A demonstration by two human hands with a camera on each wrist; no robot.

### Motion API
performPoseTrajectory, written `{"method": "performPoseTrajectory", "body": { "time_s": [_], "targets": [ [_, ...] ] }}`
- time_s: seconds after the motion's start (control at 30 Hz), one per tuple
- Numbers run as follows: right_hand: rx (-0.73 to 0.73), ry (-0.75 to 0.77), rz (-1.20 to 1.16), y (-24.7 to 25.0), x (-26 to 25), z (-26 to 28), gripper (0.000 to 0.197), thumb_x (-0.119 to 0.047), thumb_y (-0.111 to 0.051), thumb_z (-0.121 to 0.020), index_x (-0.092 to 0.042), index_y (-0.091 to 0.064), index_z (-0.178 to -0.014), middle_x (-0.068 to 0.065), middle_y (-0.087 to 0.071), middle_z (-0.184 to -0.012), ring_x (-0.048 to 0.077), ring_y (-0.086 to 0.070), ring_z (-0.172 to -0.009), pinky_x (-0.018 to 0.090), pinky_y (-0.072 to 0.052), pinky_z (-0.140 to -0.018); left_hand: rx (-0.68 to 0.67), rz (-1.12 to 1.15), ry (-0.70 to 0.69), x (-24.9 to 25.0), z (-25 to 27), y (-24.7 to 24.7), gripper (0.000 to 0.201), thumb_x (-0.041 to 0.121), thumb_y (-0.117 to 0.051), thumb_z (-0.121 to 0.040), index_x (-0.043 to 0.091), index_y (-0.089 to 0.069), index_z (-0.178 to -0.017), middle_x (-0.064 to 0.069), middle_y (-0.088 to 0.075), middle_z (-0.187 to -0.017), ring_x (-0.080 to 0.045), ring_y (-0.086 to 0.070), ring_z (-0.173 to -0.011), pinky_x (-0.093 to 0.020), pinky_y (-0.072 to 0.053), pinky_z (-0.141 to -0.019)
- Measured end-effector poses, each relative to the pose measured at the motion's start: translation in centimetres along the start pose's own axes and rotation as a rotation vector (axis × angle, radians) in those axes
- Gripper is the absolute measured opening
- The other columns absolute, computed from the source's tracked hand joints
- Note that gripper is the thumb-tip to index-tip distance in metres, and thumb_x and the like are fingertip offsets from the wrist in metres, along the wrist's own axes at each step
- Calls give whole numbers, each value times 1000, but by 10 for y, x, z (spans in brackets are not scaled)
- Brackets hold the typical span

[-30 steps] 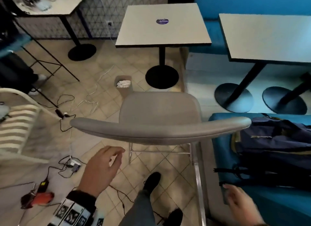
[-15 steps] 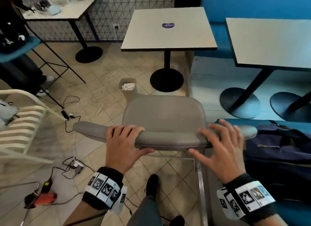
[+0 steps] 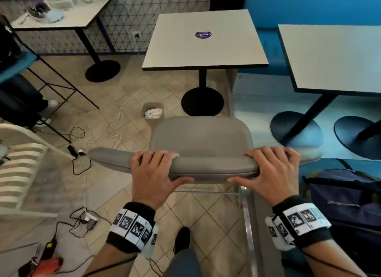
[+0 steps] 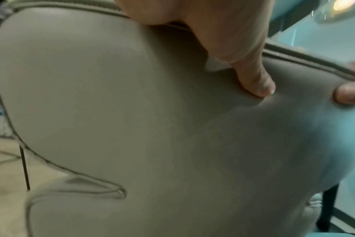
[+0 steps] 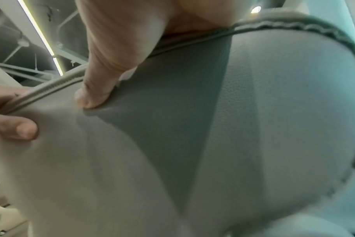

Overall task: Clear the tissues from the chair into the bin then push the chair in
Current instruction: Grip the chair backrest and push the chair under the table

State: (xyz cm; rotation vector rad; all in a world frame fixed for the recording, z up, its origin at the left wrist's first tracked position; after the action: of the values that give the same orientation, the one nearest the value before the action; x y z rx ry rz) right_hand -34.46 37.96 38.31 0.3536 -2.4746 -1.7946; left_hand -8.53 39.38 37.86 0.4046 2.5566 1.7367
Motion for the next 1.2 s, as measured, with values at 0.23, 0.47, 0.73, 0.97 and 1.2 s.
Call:
{"method": "performPoseTrajectory", "body": {
  "time_s": [0.23,0.47,0.73,0.97,1.2],
  "targets": [
    [3,-45,9,-33,-14,-75,78,-91,-48,-63,-25,-65,-101,-2,-65,-98,25,-57,-96,46,-32,-96,-21,-6,-2,-50,-78,-29,75,88,-52,-67,25,-67,-105,4,-63,-99,-22,-54,-95,-43,-32,-94],
    [-5,-82,47,-66,4,-167,81,-93,-46,-61,-26,-63,-103,-3,-62,-100,24,-53,-97,46,-32,-97,6,22,-26,-79,-167,-63,74,88,-53,-68,25,-66,-105,4,-63,-99,-22,-54,-97,-43,-33,-95],
    [-77,-123,64,-85,46,-241,87,-97,-34,-57,-31,-61,-107,-4,-60,-103,24,-50,-101,45,-31,-99,27,27,-75,-76,-238,-93,75,88,-46,-74,23,-66,-105,2,-65,-98,-23,-57,-93,-44,-35,-91],
    [5,-112,55,-107,25,-309,78,-92,-49,-59,-30,-62,-105,-2,-60,-100,25,-50,-96,44,-29,-95,-19,25,-49,-126,-308,-116,76,90,-46,-70,26,-63,-109,4,-63,-103,-22,-54,-99,-45,-34,-96],
    [10,-105,36,-130,63,-388,79,-92,-46,-59,-30,-61,-106,-1,-59,-99,26,-50,-98,45,-30,-97,29,16,-67,-126,-381,-147,76,87,-49,-72,23,-64,-109,1,-64,-102,-23,-56,-97,-45,-34,-94]
  ]
}}
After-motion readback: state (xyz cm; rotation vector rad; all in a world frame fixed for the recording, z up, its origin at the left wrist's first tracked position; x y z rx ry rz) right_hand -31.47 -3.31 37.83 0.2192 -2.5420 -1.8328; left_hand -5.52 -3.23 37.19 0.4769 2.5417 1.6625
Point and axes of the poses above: each hand's wrist, its own z-axis away from the middle knuckle, its own y-axis out of the back of the hand, x = y × z, the point moved 10 cm from there along -z, towards the middle knuckle
